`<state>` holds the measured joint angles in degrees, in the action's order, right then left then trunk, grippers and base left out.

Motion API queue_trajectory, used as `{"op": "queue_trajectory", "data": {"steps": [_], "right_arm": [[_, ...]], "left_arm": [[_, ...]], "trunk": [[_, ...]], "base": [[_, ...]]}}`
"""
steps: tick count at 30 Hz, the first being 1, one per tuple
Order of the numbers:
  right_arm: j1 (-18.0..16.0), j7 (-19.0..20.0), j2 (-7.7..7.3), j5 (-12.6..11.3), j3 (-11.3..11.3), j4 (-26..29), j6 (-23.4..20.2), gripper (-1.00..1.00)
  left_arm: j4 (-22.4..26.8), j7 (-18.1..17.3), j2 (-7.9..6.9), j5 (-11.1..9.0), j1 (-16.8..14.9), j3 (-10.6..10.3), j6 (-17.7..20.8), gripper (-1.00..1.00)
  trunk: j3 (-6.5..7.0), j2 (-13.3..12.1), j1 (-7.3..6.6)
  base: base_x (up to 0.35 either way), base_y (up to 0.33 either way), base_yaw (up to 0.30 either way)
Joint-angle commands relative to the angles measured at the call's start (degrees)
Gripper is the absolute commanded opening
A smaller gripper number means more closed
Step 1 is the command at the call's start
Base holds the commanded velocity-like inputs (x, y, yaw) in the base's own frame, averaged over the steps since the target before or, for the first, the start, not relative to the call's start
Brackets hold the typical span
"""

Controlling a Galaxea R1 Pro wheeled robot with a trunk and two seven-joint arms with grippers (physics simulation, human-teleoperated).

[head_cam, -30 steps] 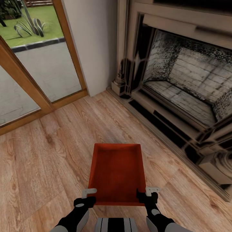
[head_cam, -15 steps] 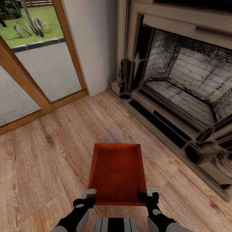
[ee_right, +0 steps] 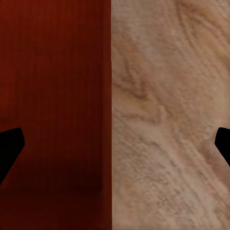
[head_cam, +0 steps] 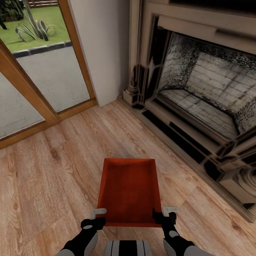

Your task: Move the two storage containers from the living room to the garage. In the garage, place one container on the floor and stack the other container on top of it (either order is fine).

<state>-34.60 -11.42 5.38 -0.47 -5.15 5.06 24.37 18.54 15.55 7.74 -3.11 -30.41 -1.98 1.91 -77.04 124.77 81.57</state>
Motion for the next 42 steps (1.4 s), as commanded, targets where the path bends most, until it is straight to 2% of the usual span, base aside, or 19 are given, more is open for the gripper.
{"op": "queue_trajectory", "data": {"steps": [1, 39, 40, 41, 42], "right_arm": [[0.0, -0.4, 0.03, 0.0, -0.5, -0.1, 0.1, 1.00], [0.0, -0.4, 0.34, 0.2, -0.6, -0.1, 0.2, 1.00], [0.0, -0.4, 0.34, 0.1, -0.6, -0.1, 0.2, -1.00], [0.0, -0.4, 0.38, 0.0, -0.6, -0.1, 0.2, -1.00], [0.0, -0.5, 0.47, -0.1, -0.6, -0.1, 0.2, -1.00]], "left_arm": [[0.1, 0.3, -0.01, -0.3, 0.0, -0.2, 0.2, 1.00], [0.1, 0.1, 0.09, -0.1, 0.0, -0.3, 0.0, 1.00], [0.1, 0.1, 0.05, -0.1, 0.0, -0.3, 0.0, 1.00], [0.0, 0.1, 0.03, -0.2, 0.0, -0.2, 0.0, 1.00], [0.0, 0.1, 0.04, -0.4, 0.0, -0.1, 0.1, -1.00]], "trunk": [[-0.03, 0.0, -0.01], [-0.03, 0.0, -0.01], [-0.03, 0.0, -0.01], [-0.03, 0.0, -0.01], [-0.03, 0.0, -0.01]], "base": [[0.000, 0.000, 0.000], [0.000, 0.000, 0.000], [0.000, 0.000, 0.000], [0.000, 0.000, 0.000], [0.000, 0.000, 0.000]]}}
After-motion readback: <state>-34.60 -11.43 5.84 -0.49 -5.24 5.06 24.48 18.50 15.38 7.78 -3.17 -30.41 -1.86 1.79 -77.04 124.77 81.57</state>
